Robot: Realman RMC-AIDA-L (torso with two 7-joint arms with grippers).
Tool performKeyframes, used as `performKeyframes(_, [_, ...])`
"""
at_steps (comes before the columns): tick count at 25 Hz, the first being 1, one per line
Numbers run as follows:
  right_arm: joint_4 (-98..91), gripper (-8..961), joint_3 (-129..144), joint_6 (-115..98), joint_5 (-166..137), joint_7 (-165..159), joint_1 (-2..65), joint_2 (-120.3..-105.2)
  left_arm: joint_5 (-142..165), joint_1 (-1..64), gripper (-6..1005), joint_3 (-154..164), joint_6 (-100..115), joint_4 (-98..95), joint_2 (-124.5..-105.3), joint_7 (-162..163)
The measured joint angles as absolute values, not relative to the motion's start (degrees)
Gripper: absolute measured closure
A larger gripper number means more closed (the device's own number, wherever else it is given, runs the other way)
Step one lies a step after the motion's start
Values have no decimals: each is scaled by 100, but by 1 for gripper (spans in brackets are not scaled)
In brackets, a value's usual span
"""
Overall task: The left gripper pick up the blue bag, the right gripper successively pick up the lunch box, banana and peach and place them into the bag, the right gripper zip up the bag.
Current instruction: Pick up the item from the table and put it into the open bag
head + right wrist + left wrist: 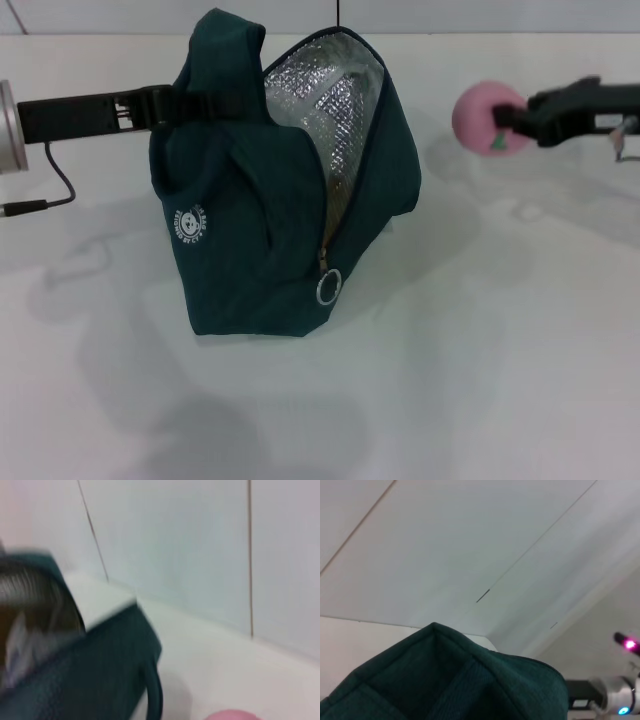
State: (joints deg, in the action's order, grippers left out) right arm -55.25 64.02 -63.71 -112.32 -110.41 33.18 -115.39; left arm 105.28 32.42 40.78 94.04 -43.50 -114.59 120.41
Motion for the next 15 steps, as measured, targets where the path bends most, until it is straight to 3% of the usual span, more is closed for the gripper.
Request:
performKeyframes(7, [-6145,867,6399,-6685,-9112,-10263,2875,-11539,10528,3243,961,4027,9404,-4286,-11453,12041])
performKeyframes(15, [-5844,913,6796,-7319,-8361,-9731,3349,-11557,10514,3199,960,3984,9404,-4219,-11441,12014])
